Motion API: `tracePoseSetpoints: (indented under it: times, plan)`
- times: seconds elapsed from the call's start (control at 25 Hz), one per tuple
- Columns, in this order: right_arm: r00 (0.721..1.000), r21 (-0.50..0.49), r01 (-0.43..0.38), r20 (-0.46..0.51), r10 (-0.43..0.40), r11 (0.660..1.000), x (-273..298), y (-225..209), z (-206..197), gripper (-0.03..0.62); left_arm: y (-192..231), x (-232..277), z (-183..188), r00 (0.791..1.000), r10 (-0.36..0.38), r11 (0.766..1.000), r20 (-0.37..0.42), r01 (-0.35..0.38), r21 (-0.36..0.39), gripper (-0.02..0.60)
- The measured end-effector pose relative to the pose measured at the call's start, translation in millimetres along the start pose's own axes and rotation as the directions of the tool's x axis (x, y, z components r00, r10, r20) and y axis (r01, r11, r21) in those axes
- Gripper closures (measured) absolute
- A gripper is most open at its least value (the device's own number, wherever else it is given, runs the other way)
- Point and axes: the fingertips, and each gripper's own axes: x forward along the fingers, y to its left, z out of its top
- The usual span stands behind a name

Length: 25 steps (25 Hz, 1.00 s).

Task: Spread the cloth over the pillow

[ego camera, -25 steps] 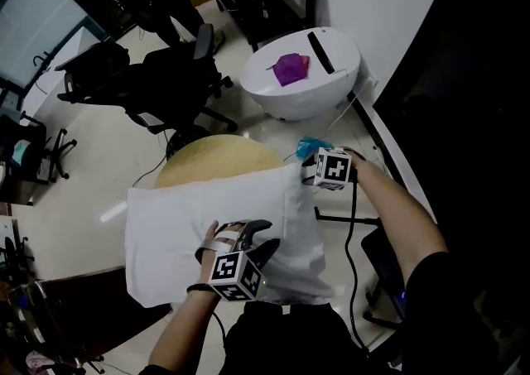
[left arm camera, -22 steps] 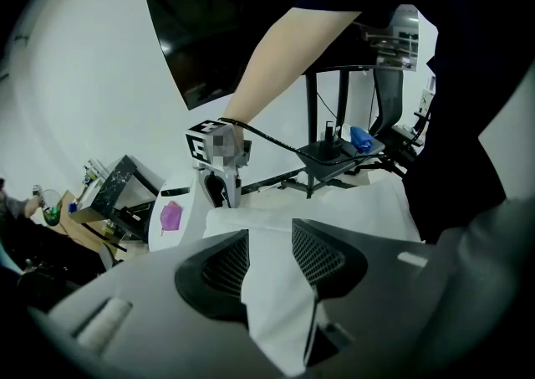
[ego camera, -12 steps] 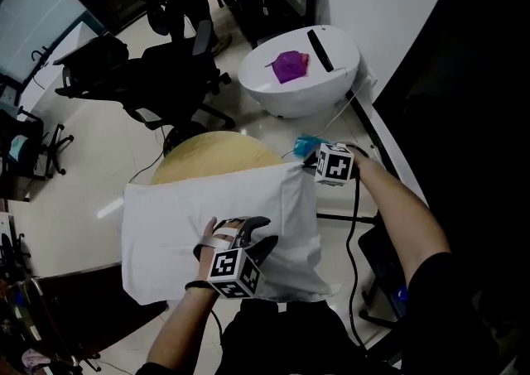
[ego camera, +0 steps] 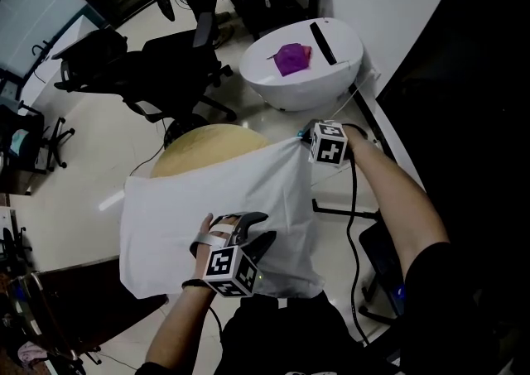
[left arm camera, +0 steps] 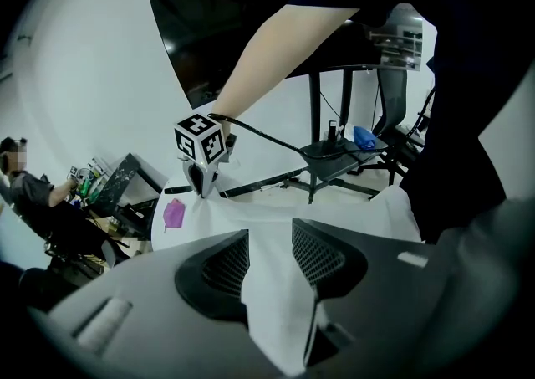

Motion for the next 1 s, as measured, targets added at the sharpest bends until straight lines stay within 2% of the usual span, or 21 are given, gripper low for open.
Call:
tracePoseSetpoints:
  times: [0.28,0.52,0.76,0.92,1.0]
  plan:
    - [0.998,-0.025,0.061,-0.015,-0.061,0.998,18,-21,7,0.574,-3,0,0,1.0,0.003,1.0,-0.002,-0.003,-0.007,0.431]
    - [0.998,-0.025,0.052,-0.021,-0.052,0.998,33,-23,10,0.569,-5,2,-6,1.0,-0.001,1.0,-0.013,0.001,-0.016,0.43]
    - [0.999,0.056,0.038,0.006,-0.038,0.998,47,-14,10,0.558,-9,7,-11,1.0,-0.016,1.0,-0.021,0.016,-0.022,0.431]
    - [0.998,0.137,0.043,0.036,-0.049,0.99,39,-16,11,0.485,-15,8,-17,0.999,-0.032,0.999,-0.03,0.031,-0.032,0.431]
    - [0.997,0.174,0.054,0.046,-0.063,0.983,31,-19,6,0.479,-17,8,-17,0.999,-0.033,0.999,-0.03,0.032,-0.032,0.43]
